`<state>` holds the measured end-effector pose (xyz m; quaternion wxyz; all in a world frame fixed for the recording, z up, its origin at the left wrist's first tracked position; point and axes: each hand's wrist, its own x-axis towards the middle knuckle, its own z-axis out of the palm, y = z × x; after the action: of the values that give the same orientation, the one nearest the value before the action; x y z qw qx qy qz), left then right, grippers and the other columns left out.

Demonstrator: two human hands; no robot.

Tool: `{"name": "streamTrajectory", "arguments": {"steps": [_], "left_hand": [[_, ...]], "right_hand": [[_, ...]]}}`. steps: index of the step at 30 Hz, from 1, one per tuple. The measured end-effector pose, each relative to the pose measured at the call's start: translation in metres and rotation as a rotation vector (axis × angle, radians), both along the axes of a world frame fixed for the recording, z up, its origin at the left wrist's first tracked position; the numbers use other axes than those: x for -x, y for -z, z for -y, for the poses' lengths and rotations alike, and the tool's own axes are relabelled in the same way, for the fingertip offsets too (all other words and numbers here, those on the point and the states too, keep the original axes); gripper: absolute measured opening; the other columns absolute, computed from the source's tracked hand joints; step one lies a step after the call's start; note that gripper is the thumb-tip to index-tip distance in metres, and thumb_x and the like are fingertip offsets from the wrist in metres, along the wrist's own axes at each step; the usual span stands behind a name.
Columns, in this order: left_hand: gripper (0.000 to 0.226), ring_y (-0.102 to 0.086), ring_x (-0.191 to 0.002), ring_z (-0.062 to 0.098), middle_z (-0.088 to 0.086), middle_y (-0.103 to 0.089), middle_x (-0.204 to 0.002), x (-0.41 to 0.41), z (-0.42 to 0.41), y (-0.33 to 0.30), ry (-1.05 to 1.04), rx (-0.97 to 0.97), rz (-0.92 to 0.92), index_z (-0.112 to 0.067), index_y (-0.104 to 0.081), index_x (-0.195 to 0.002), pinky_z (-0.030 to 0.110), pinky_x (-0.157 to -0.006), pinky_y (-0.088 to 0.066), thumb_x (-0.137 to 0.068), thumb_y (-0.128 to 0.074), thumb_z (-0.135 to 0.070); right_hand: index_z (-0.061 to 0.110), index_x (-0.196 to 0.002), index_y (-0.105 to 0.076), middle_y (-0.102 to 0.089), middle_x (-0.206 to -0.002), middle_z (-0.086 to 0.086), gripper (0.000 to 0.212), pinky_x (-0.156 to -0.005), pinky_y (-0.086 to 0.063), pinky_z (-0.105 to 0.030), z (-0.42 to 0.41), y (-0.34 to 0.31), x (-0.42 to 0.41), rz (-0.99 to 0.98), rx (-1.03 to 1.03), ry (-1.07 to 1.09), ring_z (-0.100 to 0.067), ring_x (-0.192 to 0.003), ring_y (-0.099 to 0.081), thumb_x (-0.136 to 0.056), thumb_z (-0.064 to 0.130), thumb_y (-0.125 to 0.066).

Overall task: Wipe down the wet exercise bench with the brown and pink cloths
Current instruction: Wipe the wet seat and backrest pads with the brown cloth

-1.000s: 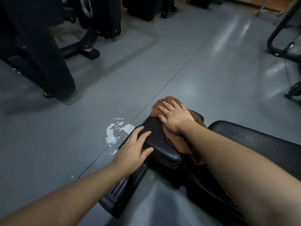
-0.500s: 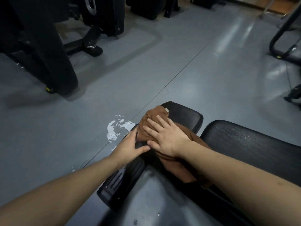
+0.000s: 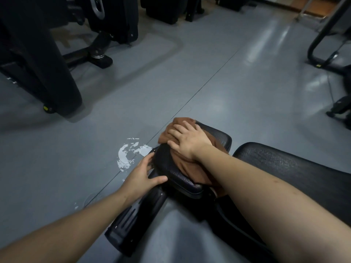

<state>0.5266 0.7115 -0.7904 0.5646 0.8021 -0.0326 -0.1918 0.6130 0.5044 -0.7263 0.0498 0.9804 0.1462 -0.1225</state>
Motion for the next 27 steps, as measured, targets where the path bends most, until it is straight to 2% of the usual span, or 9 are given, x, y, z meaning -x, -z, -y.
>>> {"name": "streamTrajectory", "arguments": {"steps": [4, 6, 10, 14, 16, 19, 21, 23, 27], "left_hand": [[0.092, -0.052, -0.126, 0.003, -0.009, -0.051, -0.142, -0.003, -0.001, -0.003, 0.001, 0.005, -0.002, -0.019, -0.033, -0.152, 0.010, -0.101, -0.038, -0.076, -0.087, -0.016], [0.093, -0.052, -0.126, 0.003, -0.009, -0.050, -0.144, -0.004, -0.002, -0.004, 0.013, 0.013, -0.012, -0.020, -0.033, -0.152, 0.013, -0.103, -0.038, -0.076, -0.088, -0.017], [0.091, -0.048, -0.120, 0.003, -0.011, -0.046, -0.134, -0.002, 0.000, -0.008, 0.006, 0.036, -0.051, -0.015, -0.032, -0.151, -0.001, -0.088, -0.039, -0.077, -0.084, -0.004], [0.091, -0.044, -0.126, 0.010, -0.008, -0.040, -0.141, -0.003, -0.002, -0.013, 0.021, 0.028, -0.095, -0.013, -0.027, -0.154, 0.019, -0.102, -0.039, -0.080, -0.078, 0.004], [0.083, -0.048, -0.131, 0.014, -0.004, -0.044, -0.145, -0.003, -0.006, -0.015, 0.031, 0.021, -0.100, -0.014, -0.029, -0.153, 0.022, -0.101, -0.041, -0.085, -0.069, 0.011], [0.072, -0.060, -0.125, 0.016, -0.003, -0.059, -0.135, -0.006, -0.009, -0.015, 0.027, 0.029, -0.106, -0.017, -0.038, -0.148, 0.025, -0.094, -0.050, -0.087, -0.054, 0.017], [0.069, -0.066, -0.116, 0.013, -0.009, -0.065, -0.126, -0.009, -0.011, -0.012, -0.007, 0.036, -0.100, -0.027, -0.047, -0.139, 0.036, -0.103, -0.051, -0.081, -0.054, 0.009], [0.069, -0.067, -0.113, 0.012, -0.011, -0.066, -0.124, -0.010, -0.011, -0.006, -0.032, 0.057, -0.094, -0.037, -0.051, -0.129, 0.043, -0.107, -0.048, -0.073, -0.052, 0.003], [0.079, -0.055, -0.130, 0.013, -0.007, -0.055, -0.137, -0.004, -0.005, -0.010, -0.036, 0.072, -0.126, -0.029, -0.043, -0.141, 0.030, -0.106, -0.046, -0.082, -0.040, 0.023]], "right_hand": [[0.034, -0.158, -0.025, -0.017, -0.168, 0.005, 0.067, -0.122, -0.008, -0.057, 0.004, 0.005, -0.012, 0.021, 0.012, 0.137, -0.029, -0.155, -0.005, -0.100, 0.065, -0.014], [0.033, -0.160, -0.018, -0.010, -0.170, 0.004, 0.069, -0.122, -0.008, -0.058, 0.002, 0.003, -0.003, 0.014, 0.037, 0.134, -0.032, -0.155, -0.001, -0.100, 0.066, -0.011], [0.031, -0.162, -0.008, -0.002, -0.170, 0.001, 0.077, -0.122, -0.009, -0.058, -0.005, -0.002, 0.046, -0.007, 0.067, 0.029, -0.033, -0.156, 0.002, -0.095, 0.069, -0.004], [0.030, -0.161, -0.008, -0.001, -0.170, -0.001, 0.095, -0.121, -0.009, -0.058, -0.018, -0.005, 0.080, -0.012, 0.075, -0.013, -0.034, -0.155, 0.003, -0.079, 0.072, 0.013], [0.029, -0.162, -0.007, -0.002, -0.170, -0.003, 0.097, -0.121, -0.009, -0.059, -0.024, -0.005, 0.084, -0.002, 0.086, -0.019, -0.037, -0.155, 0.002, -0.078, 0.073, 0.014], [0.025, -0.161, -0.012, -0.008, -0.170, -0.007, 0.089, -0.118, -0.015, -0.062, -0.031, -0.002, 0.096, 0.034, 0.127, -0.088, -0.041, -0.154, -0.005, -0.087, 0.072, 0.000], [0.024, -0.161, -0.019, -0.016, -0.168, -0.009, 0.082, -0.116, -0.021, -0.062, -0.029, 0.003, 0.103, 0.047, 0.124, -0.150, -0.043, -0.153, -0.012, -0.092, 0.067, -0.013], [0.025, -0.160, -0.023, -0.020, -0.168, -0.008, 0.082, -0.116, -0.023, -0.062, -0.025, 0.001, 0.104, 0.036, 0.087, -0.199, -0.042, -0.153, -0.016, -0.090, 0.068, -0.013], [0.036, -0.160, -0.013, -0.005, -0.170, 0.007, 0.094, -0.124, -0.011, -0.052, 0.005, -0.014, 0.077, -0.022, 0.044, -0.102, -0.025, -0.156, 0.000, -0.078, 0.077, 0.006]]}}
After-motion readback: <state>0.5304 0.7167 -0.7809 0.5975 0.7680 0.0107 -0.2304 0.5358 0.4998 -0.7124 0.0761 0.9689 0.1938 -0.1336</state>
